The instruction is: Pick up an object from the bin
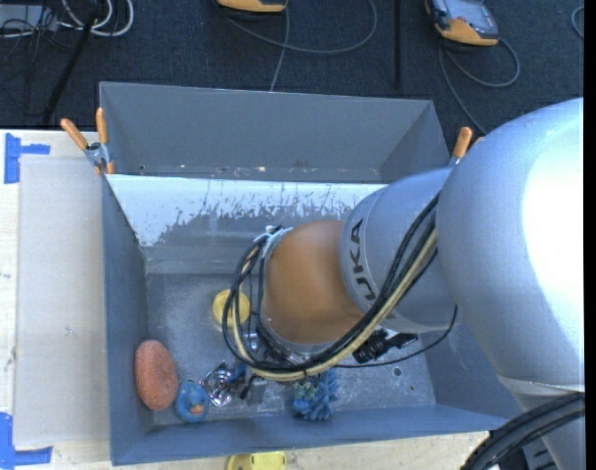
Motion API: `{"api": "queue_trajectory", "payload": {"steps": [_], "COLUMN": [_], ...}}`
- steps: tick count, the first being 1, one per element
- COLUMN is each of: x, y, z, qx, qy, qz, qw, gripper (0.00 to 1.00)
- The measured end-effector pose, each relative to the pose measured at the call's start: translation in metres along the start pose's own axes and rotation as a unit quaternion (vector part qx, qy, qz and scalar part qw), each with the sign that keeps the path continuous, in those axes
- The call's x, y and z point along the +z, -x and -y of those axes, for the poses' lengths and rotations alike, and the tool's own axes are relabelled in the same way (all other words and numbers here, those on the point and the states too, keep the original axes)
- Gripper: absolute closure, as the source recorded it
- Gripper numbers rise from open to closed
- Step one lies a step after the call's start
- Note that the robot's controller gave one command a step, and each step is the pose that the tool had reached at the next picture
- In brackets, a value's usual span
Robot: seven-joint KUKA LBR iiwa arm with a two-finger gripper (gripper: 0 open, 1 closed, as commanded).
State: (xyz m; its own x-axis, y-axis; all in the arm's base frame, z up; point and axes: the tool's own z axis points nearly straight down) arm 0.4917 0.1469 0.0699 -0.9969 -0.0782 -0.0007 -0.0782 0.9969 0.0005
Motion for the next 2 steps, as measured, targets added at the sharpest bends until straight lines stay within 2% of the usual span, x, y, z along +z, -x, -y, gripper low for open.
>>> {"api": "queue_trajectory", "payload": {"steps": [2], "x": [-0.0025], "y": [-0.0004], "z": [0.0004], "qx": [0.001], "qy": [0.0], "qz": [-0.0009], "qw": [1.0], "gripper": [1.0]}}
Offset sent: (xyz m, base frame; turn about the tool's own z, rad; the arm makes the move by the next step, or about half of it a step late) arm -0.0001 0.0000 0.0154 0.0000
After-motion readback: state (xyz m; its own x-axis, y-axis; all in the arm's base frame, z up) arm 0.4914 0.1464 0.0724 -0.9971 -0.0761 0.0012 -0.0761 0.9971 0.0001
